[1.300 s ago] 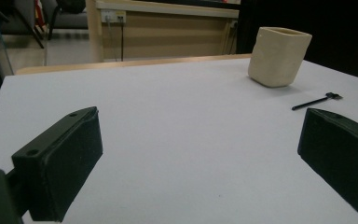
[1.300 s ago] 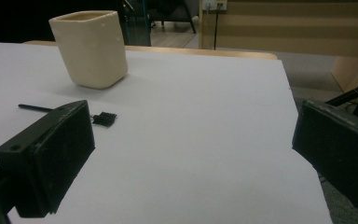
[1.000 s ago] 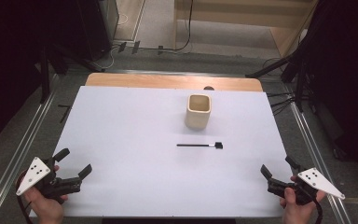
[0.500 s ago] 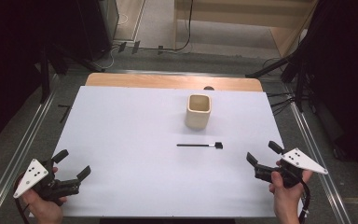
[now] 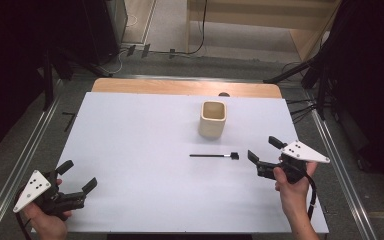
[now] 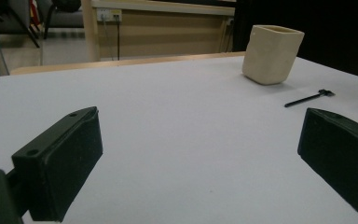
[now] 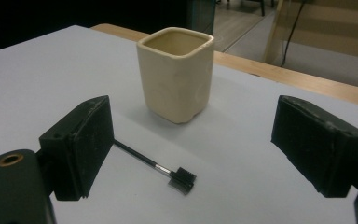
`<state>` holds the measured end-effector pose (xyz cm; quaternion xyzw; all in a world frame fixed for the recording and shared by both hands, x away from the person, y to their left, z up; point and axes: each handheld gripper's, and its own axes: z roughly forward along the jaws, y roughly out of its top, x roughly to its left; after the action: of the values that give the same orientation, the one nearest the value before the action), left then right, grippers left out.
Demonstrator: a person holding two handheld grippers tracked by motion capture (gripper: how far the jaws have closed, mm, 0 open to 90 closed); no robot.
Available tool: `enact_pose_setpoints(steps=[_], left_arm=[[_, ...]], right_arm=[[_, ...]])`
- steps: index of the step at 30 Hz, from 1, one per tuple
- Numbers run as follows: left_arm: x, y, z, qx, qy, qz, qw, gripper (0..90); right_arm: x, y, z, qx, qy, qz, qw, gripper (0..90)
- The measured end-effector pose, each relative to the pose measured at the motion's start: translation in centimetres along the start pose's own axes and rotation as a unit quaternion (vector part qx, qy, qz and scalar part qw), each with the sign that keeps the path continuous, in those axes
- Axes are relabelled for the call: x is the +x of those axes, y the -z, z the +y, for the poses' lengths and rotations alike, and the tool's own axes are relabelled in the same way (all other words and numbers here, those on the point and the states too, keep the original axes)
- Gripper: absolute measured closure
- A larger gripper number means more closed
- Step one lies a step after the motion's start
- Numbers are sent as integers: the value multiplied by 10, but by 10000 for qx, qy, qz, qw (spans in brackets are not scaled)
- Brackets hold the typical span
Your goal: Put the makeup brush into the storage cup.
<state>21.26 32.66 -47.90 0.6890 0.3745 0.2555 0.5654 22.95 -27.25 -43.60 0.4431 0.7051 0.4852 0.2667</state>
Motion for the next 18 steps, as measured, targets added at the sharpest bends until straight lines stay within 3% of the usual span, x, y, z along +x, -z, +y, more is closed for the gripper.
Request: enact_pose_setpoints(steps=[9,18], left_arm=[[0,1,0,-24,33,9,10000,5],[0,1,0,-43,45,6,10000,5]], right_arm=[[2,-22,15,399,149,426,9982,171],[2,-37,26,713,303,555,9954,212]])
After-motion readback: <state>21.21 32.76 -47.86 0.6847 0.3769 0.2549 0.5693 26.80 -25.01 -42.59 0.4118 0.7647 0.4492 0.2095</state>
